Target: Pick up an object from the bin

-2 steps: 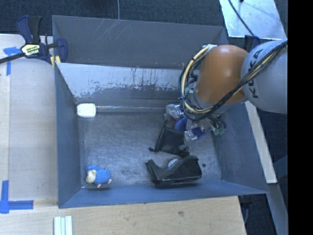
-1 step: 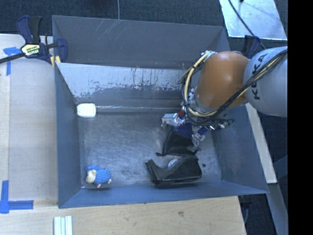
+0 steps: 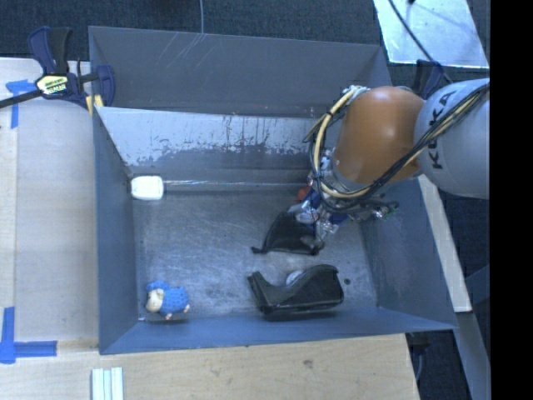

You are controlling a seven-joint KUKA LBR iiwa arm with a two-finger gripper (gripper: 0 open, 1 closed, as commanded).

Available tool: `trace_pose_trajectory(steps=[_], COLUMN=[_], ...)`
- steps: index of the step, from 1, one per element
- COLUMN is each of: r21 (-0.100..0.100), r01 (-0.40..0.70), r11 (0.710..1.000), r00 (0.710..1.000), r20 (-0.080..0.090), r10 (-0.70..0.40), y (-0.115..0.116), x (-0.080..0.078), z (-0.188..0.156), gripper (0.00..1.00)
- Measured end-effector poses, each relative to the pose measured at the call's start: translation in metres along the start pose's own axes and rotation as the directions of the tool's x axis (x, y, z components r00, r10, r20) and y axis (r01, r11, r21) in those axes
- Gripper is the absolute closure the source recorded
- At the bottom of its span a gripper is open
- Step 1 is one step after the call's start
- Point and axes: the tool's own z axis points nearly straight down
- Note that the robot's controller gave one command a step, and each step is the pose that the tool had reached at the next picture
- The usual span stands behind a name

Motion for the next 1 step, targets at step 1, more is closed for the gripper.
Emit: trace_pose_trajectory(steps=[1], r21=[0.001], r01=[0.585], r11=[0.811], r00=[0.811], r20=[0.002], r10=[-0.585], y=[-0.0089], x=[0.0057], z=[-0.006], gripper=[1.0])
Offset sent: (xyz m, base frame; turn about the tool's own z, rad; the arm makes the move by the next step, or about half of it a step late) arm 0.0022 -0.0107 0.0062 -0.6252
